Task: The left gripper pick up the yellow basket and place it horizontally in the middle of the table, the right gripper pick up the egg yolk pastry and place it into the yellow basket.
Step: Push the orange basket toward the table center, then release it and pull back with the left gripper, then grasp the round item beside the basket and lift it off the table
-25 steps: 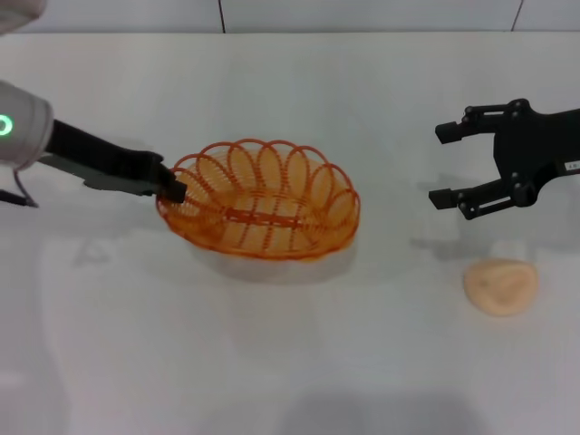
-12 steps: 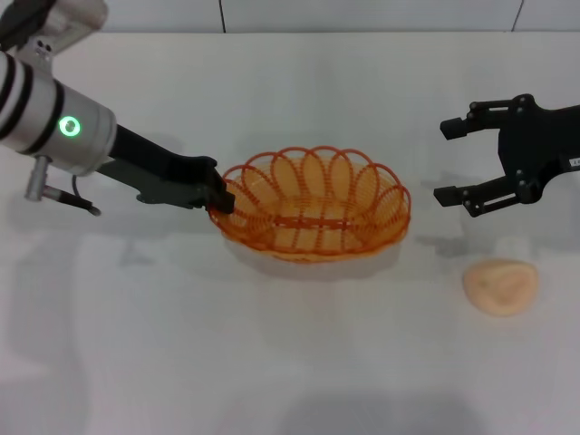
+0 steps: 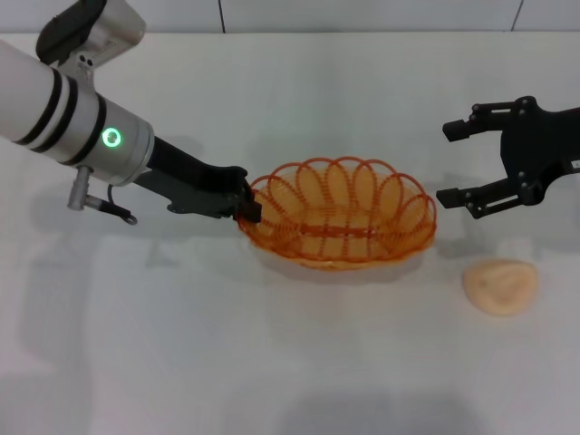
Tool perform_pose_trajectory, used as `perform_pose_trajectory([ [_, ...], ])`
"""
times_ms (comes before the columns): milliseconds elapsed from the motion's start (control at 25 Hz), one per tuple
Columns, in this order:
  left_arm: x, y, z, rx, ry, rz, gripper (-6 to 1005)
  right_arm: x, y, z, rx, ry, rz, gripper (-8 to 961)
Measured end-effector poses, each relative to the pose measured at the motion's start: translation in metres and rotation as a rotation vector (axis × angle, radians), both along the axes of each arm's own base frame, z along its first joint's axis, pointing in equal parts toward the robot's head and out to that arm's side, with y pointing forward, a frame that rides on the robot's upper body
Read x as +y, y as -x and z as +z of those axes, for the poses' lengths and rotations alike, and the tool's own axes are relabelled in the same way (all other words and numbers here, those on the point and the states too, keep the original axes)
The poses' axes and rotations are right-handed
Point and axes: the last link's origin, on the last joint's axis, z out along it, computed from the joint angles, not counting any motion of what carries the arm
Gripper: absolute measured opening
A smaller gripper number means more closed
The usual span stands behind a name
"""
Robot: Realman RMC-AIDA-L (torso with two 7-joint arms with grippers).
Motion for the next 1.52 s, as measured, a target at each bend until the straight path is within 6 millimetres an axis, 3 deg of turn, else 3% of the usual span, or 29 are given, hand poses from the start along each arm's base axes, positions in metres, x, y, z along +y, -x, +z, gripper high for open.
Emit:
perform_pose_trajectory([
  [480,-0.001,0.001,-0.01,0.004,0.025,0.024,89,0.0,0.0,-0.002,0.0,-0.006,0.005,869],
  [720,-0.001,0.0,-0.009,-0.008,0.032,0.018,215,0.0,0.0,-0.002,0.001,-0.006,0.005,869],
  [1000,-0.002,0.001,-0.003,-0.013,0.039,0.016,498,0.0,0.0,-0.003,0.001,-0.007,0.005,869],
  [1160,-0.001,0.002,0.01,-0.018,0.028,-0.001,664,0.0,0.001,-0.003,0.004,-0.007,0.001,868],
  [1280,0.003,0.004,0.026,-0.033,-0.022,-0.047,731,0.0,0.0,-0.003,0.006,-0.007,-0.002,868],
  [1520,0.003,0.013,0.052,-0.184,-0.143,-0.27,731,0.0,-0.001,-0.003,0.013,-0.006,-0.011,868],
])
